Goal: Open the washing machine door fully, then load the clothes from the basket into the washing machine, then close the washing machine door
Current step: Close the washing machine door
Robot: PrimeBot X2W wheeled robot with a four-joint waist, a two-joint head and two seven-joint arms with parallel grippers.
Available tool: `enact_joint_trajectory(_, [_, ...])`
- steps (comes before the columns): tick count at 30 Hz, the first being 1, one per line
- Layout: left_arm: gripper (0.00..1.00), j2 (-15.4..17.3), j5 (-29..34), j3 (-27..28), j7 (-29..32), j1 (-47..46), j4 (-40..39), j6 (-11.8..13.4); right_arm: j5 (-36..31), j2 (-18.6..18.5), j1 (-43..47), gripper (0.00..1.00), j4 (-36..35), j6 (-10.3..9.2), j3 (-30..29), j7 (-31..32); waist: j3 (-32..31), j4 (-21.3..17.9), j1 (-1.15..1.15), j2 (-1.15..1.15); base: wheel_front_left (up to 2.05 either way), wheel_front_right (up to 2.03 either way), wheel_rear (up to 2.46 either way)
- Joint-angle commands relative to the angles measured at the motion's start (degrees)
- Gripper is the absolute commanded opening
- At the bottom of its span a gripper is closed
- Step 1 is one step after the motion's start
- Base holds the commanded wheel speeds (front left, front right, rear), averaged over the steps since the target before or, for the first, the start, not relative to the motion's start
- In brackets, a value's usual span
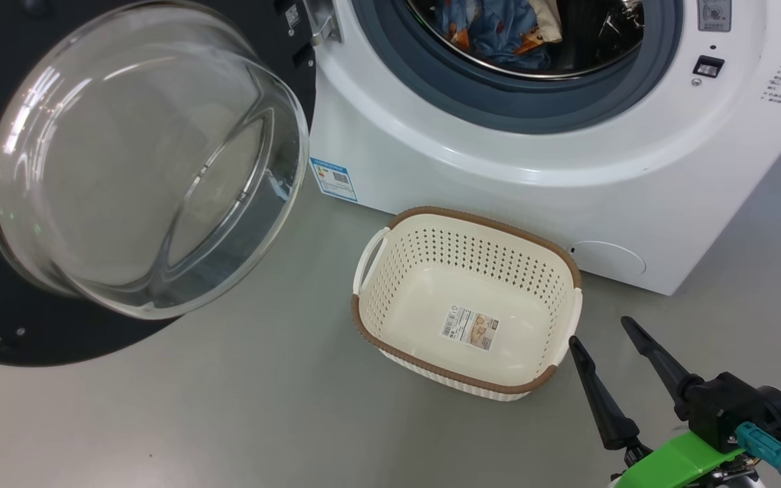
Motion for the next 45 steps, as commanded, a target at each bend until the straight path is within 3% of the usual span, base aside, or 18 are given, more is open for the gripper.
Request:
enact_joint_trajectory(1, [0.00, 3.96, 1.00, 1.33, 0.46, -2.02, -0.67, -0.73, 0.40, -0.23, -2.28, 1.00, -1.87, 0.09, 1.61, 0.18, 0.19, -0.20, 0.00, 0.00, 0.00, 0.00, 0.00])
enact_joint_trajectory(26, [0.00, 2.90, 2.01, -1.54, 6.96, -1.47, 2.22, -3.73, 0.44, -0.16, -3.12, 1.00, -2.30, 0.09, 0.84, 0.12, 2.07, -1.12, 0.00, 0.00, 0.00, 0.00, 0.00])
enact_joint_trajectory(45, [0.00, -0.96, -4.08, 0.45, 17.52, 7.85, -6.71, -6.94, 0.34, 1.03, -2.92, 1.00, -1.11, 0.09, 0.83, -1.10, 1.26, 0.08, 0.00, 0.00, 0.00, 0.00, 0.00])
